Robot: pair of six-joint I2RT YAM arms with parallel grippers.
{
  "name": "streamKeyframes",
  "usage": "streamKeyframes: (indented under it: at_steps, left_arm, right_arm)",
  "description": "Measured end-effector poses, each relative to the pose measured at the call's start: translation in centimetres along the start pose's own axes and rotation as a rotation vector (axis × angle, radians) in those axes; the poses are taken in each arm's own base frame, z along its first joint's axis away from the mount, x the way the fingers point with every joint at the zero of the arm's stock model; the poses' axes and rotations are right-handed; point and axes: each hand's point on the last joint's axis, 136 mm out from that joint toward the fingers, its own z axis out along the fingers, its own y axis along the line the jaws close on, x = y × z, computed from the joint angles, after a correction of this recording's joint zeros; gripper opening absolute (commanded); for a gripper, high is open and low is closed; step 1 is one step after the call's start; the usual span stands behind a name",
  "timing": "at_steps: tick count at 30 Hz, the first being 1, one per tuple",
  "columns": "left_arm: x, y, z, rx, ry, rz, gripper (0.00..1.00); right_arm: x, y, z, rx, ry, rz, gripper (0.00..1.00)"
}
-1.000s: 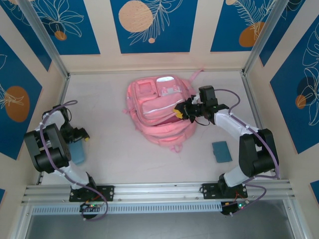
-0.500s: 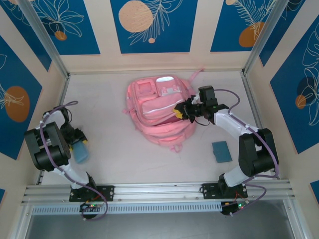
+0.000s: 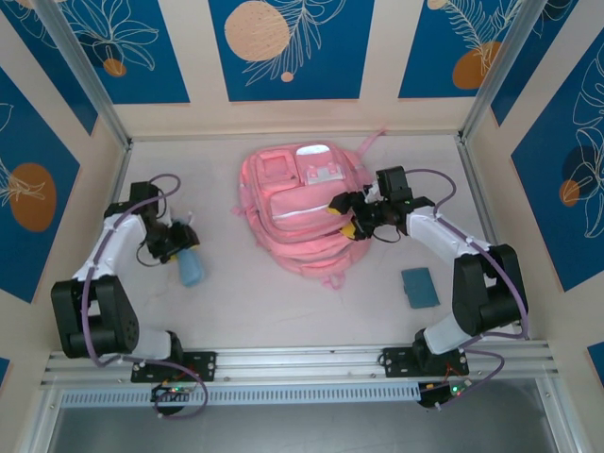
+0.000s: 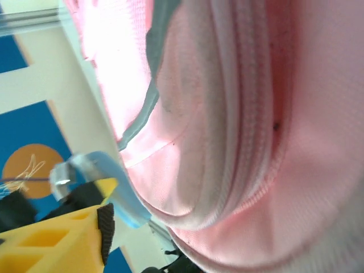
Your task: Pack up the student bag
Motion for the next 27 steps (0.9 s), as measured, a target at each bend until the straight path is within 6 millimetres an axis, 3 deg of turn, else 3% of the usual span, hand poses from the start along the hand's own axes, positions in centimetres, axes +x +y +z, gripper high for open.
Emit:
streamKeyframes:
  at_steps: [6, 11, 14, 20, 24, 27]
  left_arm:
    - [-0.5, -9.7, -3.2, 0.225, -0.088, 0.085, 0.45]
    - [0.3, -16.5, -4.1, 0.355, -0.087, 0.112, 0.46]
    - [0.7, -19.5, -3.2, 0.398, -0.056, 0.094, 0.47]
    - [0.7, -23.0, -0.6, 0.418, -0.001, 0.034, 0.47]
    - [0.9, -25.5, 0.2, 0.433, 0.030, 0.046, 0.47]
    - [1.8, -27.2, 0.3, 0.454, 0.057, 0.068, 0.47]
  right_arm:
    - [-0.1, -0.8, -3.1, 0.122, -0.124, -0.076, 0.83]
    - [1.8, 2.1, -5.1, 0.135, -0.214, -0.273, 0.83]
    - [5.2, 4.6, -4.0, 0.113, -0.177, -0.458, 0.82]
    - [10.8, 7.7, -1.5, 0.015, -0.073, -0.736, 0.83]
    - [12.6, 8.6, 0.2, -0.004, -0.029, -0.842, 0.83]
    - [12.6, 8.9, 1.8, 0.004, -0.012, -0.870, 0.83]
